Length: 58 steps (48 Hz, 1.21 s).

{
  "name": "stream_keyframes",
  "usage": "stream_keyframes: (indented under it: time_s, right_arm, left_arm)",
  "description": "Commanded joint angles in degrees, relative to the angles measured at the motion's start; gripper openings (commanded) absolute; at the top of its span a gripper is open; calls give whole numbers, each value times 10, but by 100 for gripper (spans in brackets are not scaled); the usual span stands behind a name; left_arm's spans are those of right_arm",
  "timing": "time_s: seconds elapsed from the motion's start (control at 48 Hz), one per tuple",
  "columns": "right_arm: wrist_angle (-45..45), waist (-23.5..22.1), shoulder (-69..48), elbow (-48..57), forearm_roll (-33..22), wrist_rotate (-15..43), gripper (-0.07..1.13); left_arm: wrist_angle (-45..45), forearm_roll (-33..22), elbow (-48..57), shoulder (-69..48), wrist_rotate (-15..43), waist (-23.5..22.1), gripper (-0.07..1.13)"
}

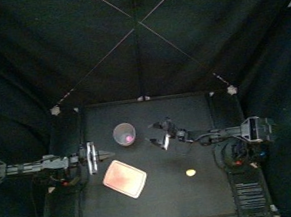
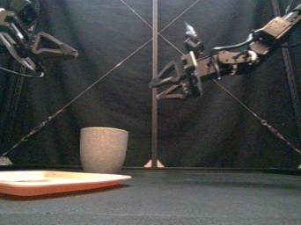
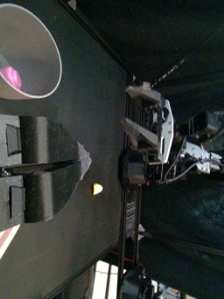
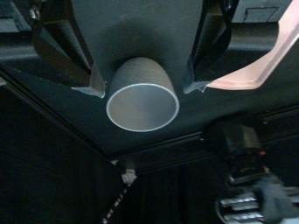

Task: Pick the pink ball then place it in the grey bowl
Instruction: Drop pink ball in the grey bowl and return to neutral

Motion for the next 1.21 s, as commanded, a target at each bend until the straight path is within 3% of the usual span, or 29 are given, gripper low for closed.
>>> stream_keyframes:
  time_s: [0.021, 0.208, 0.667, 1.208]
  right_arm:
    - [-40, 18, -55, 43, -4, -2, 102]
    - [-55, 44, -128, 110, -2, -2, 102]
    - [-54, 50, -322, 242, -21, -1, 102]
    - [-21, 54, -337, 244, -22, 0, 102]
  left_arm:
    - [-4, 0, -9, 3, -2, 2, 5]
    - [-4, 0, -13, 3, -1, 3, 5]
    - [-4, 0, -17, 3, 1, 10, 5]
    - [-4, 0, -11, 3, -4, 11, 5]
